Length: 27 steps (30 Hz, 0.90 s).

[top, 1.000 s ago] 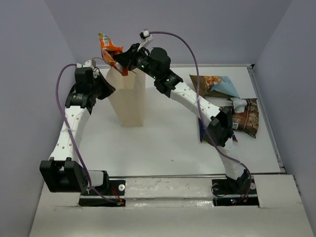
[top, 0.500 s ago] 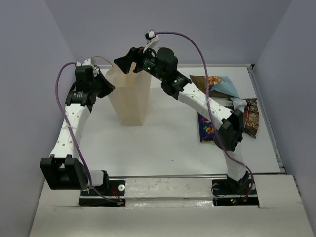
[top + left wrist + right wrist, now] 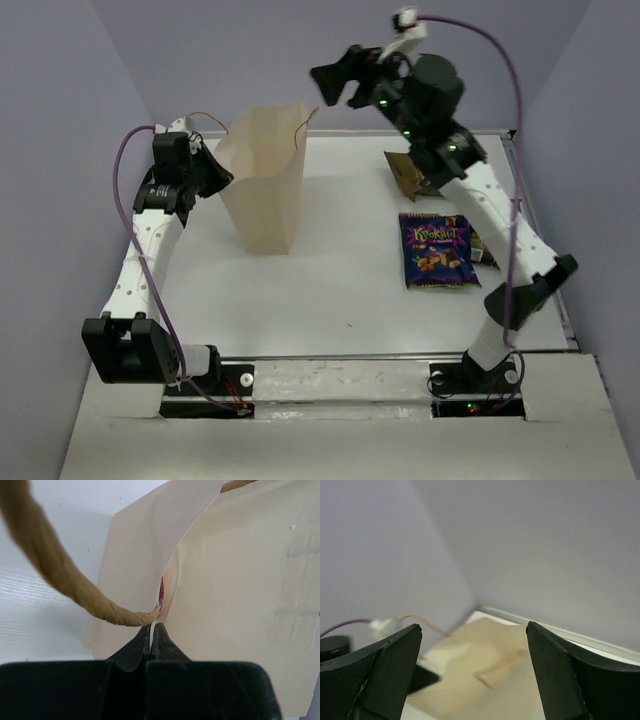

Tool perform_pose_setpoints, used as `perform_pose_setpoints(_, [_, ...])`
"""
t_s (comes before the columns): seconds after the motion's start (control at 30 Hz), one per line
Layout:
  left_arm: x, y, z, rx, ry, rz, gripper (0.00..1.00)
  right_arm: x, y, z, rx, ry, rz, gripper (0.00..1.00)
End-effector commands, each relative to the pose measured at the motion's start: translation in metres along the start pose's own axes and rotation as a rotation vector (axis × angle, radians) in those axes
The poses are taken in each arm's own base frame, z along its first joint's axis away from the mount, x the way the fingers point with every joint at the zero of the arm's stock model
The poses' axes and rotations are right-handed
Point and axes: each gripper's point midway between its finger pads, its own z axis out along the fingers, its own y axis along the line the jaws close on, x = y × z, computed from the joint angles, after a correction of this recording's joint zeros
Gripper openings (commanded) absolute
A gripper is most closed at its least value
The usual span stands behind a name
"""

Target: Place the snacks into the paper bag

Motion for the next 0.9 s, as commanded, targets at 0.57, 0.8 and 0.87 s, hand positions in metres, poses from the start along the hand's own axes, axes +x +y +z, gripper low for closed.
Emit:
perform_pose_setpoints(0.57, [-0.016,-0.015,-0.010,0.050,-0.061,0.027,0.00,0.156,-0.417,-0.179,1.304,0.098,0.395,0.96])
perform_pose_setpoints(0.8, [-0.020,-0.017,-0.010,0.055,-0.070,0.028,0.00,0.231,-0.450,-0.179,1.368,0.225,0.459,0.89])
perform_pose_setpoints(0.87, [-0.022,-0.017,-0.008,0.055,-0.072,0.024,0.00,0.250,-0.455,-0.179,1.376,0.265,0.474,0.82])
